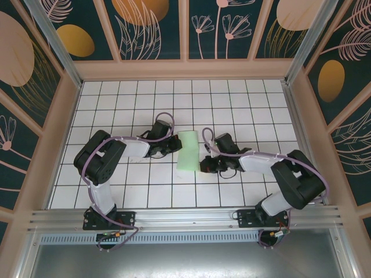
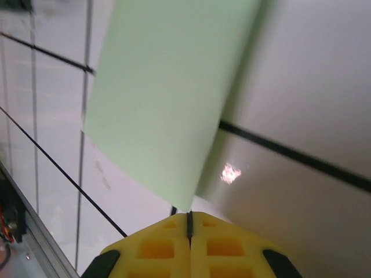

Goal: Fold a paper plane with a square sheet of paper (pick it up from the middle)
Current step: Fold the square sheet of paper in half at the center of the table.

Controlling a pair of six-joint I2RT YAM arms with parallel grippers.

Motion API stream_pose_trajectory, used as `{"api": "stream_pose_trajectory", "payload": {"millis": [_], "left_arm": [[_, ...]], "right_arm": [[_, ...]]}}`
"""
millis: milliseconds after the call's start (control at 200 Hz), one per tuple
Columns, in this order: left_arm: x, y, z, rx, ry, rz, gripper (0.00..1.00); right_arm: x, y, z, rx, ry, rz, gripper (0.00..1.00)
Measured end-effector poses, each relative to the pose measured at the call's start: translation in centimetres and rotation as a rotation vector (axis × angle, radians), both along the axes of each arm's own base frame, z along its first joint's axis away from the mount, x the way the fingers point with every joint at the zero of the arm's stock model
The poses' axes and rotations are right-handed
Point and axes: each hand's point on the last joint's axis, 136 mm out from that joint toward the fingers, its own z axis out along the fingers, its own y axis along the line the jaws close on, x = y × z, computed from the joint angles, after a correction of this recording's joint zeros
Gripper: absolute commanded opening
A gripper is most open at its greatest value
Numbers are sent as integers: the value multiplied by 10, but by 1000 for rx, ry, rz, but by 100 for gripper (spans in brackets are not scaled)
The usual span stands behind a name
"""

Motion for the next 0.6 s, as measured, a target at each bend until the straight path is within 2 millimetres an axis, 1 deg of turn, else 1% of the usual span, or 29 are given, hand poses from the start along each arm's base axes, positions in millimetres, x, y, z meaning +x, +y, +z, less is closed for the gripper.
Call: {"api": "stream_pose_trajectory", "payload": {"millis": [115,175,215,255,325,465,600], "left_arm": [[0,0,0,-1,0,-1,0],[0,0,0,-1,0,-1,0],[0,0,1,-1,0,-1,0],[0,0,1,-1,1,-1,0],[0,-1,1,-1,1,-1,0],[0,-1,1,1,3,-1,0],[0,-1,1,2,4,-1,0]], "right_arm": [[30,8,25,50,-69,-54,0],[46,14,34,73,-92,-79,0],[57,18,35,80,-101,-94,0],[66,22,34,84,-100,-107,0],[79,30,24,84,-86,-123,0],[92,34,4,63,-37,-157,0],[112,40,-3,66,-34,-182,0]]}}
